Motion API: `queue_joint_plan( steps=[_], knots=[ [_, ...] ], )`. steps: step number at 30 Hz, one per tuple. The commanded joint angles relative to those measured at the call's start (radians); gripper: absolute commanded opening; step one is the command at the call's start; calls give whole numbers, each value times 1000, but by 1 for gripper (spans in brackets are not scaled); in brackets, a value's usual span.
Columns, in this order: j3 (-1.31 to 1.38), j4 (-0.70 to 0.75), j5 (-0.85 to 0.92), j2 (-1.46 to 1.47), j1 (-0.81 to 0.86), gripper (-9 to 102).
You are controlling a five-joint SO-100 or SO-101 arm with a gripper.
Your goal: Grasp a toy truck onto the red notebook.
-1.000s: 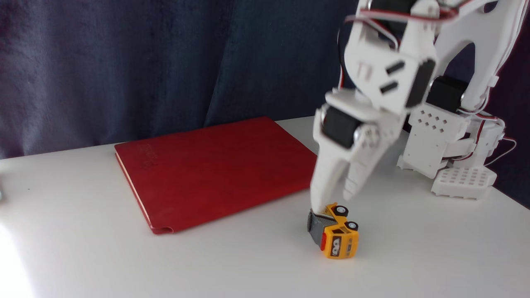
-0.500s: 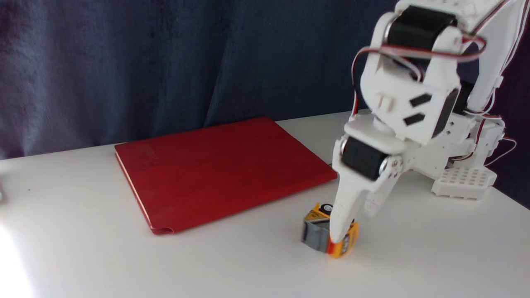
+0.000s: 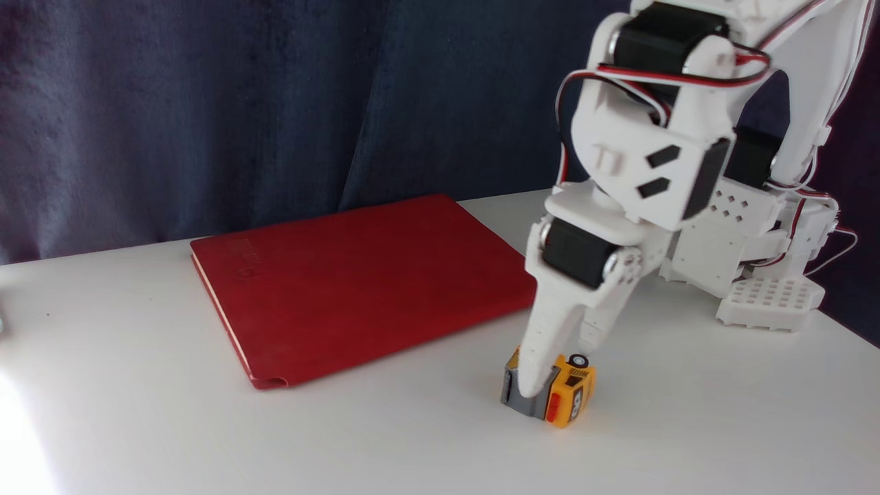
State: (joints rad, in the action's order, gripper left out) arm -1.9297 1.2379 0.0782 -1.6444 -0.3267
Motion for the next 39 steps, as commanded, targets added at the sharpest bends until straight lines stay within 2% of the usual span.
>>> queue_joint_plan(
  steps=[1, 11, 21, 26, 30, 39],
  knots=[
    [11, 0, 11, -12, 21, 24],
    [-158, -52, 9, -115, -9, 24],
    [-156, -72, 26, -75, -26, 22],
    [-163, -64, 51, -89, -35, 14],
    [-172, -67, 67, -100, -41, 13],
    [-169, -64, 94, -87, -58, 3]
  ],
)
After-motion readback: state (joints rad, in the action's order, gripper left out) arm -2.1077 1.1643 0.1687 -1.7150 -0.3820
